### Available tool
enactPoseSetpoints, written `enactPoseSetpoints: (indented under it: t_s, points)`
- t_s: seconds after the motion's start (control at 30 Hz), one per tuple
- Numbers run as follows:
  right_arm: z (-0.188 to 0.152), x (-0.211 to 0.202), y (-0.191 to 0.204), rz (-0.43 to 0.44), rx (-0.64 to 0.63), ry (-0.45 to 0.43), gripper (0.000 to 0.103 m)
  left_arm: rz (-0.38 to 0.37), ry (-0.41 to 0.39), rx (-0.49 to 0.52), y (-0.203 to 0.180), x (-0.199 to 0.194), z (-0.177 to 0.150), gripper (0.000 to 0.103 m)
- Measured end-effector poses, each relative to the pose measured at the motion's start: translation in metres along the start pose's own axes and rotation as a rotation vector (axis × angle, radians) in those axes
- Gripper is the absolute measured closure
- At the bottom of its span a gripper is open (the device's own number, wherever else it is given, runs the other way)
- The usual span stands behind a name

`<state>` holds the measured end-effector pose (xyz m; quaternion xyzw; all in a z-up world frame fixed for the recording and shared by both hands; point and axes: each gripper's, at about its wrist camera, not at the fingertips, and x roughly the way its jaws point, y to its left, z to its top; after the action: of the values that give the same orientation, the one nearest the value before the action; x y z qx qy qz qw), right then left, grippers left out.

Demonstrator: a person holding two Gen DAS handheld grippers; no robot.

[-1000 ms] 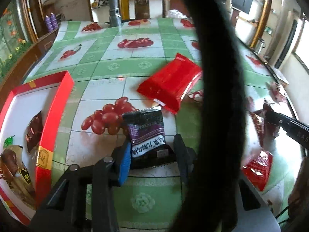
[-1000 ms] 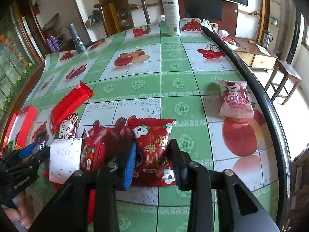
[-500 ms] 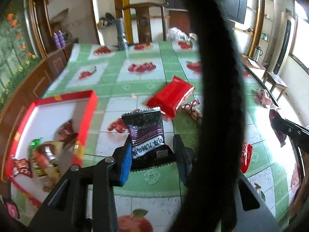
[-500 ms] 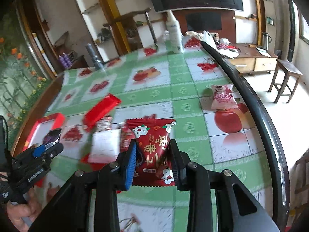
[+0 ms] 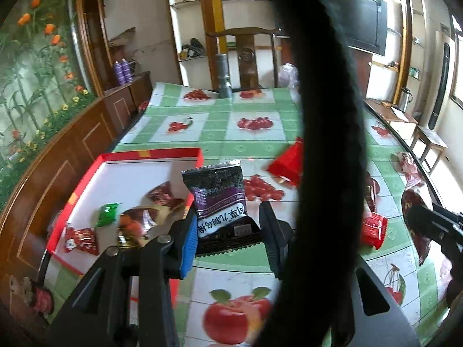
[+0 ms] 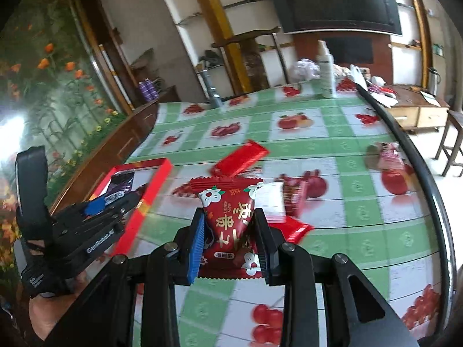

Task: Organize snacks
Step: 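Carry the dark packet and red flower-print packet over the red-rimmed box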

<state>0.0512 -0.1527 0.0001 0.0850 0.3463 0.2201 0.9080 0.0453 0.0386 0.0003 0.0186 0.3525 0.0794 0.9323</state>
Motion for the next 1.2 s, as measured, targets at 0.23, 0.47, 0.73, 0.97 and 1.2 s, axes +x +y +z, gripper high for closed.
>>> enactPoseSetpoints:
  t_s: [0.23, 0.47, 0.73, 0.97, 1.2]
  points:
    - [-0.006, 0.005, 0.029, 0.025, -0.038, -0.018, 0.071, 0.042, -0.029, -0.032, 0.022, -0.011, -0.001, 0.061]
    - [-0.011, 0.010, 0.048, 0.047, -0.062, -0.008, 0.071, 0.072, -0.032, -0.058, 0.041, -0.014, -0.005, 0.061]
    - [-0.008, 0.018, 0.063, 0.068, -0.084, -0.002, 0.071, 0.110, -0.014, -0.100, 0.069, -0.010, -0.010, 0.061]
    - [0.001, 0.037, 0.082, 0.104, -0.078, 0.026, 0.071, 0.155, 0.046, -0.131, 0.096, 0.005, -0.017, 0.061]
    - [0.004, 0.059, 0.102, 0.128, -0.097, 0.057, 0.072, 0.176, 0.070, -0.170, 0.121, 0.018, -0.021, 0.061]
